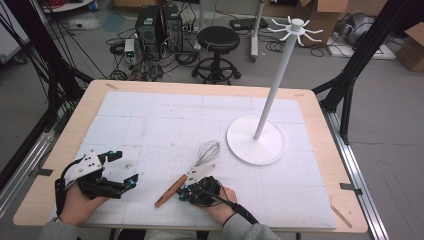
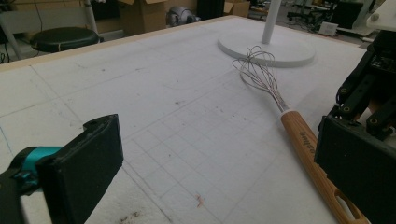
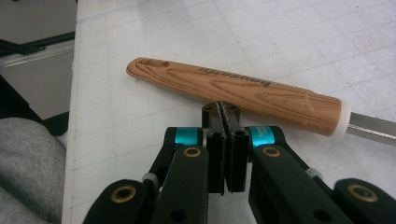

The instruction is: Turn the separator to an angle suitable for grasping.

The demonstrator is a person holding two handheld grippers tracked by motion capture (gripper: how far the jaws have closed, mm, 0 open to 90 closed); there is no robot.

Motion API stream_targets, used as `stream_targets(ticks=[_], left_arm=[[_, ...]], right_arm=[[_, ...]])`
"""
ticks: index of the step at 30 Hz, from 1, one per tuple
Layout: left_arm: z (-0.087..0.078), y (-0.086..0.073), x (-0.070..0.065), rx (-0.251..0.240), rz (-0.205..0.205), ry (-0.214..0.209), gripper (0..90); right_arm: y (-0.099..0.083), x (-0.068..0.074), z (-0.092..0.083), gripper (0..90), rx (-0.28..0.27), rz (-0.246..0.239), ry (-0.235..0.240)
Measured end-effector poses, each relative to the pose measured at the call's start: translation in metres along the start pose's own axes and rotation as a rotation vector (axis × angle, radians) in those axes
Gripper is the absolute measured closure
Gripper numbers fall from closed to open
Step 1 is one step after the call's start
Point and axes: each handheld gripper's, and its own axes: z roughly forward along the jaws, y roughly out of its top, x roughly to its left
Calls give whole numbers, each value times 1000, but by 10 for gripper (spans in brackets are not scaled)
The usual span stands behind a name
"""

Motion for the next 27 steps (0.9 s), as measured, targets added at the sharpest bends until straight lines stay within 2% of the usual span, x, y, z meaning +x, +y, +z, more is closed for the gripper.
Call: stream_targets(ticks=[2,6,7,8,9,12,15,16,17,22,27], left_arm=[[-1,0,-1,-7,-2,2,17],[-2,1,-1,-15,0,1,18],[-2,1,-1,-14,0,-1,18],[-2,1,-1,-14,0,-1,18],[-1,1,-1,-10,2,0,18],[-1,1,-1,-14,7,0,17],[-1,1,-1,-8,11,7,17],[-1,1,-1,-8,11,7,18],[0,1,-1,-9,12,8,18],[-1,1,-1,-13,7,8,18],[-1,1,-1,-10,7,6,18]], right_arm=[[0,0,0,897,-4,-10,-4],[0,0,-4,897,4,16,12],[1,-4,-10,897,-20,15,-2],[1,-4,-10,897,-20,15,-2],[2,-10,-17,897,-45,39,-18],[4,-21,-24,897,-83,58,-49],[6,-33,-25,897,-96,74,-78],[6,-33,-25,897,-96,74,-78],[9,-42,-23,893,-83,94,-98],[17,-59,-18,897,-52,133,-126],[30,-70,-16,899,-29,127,-148]])
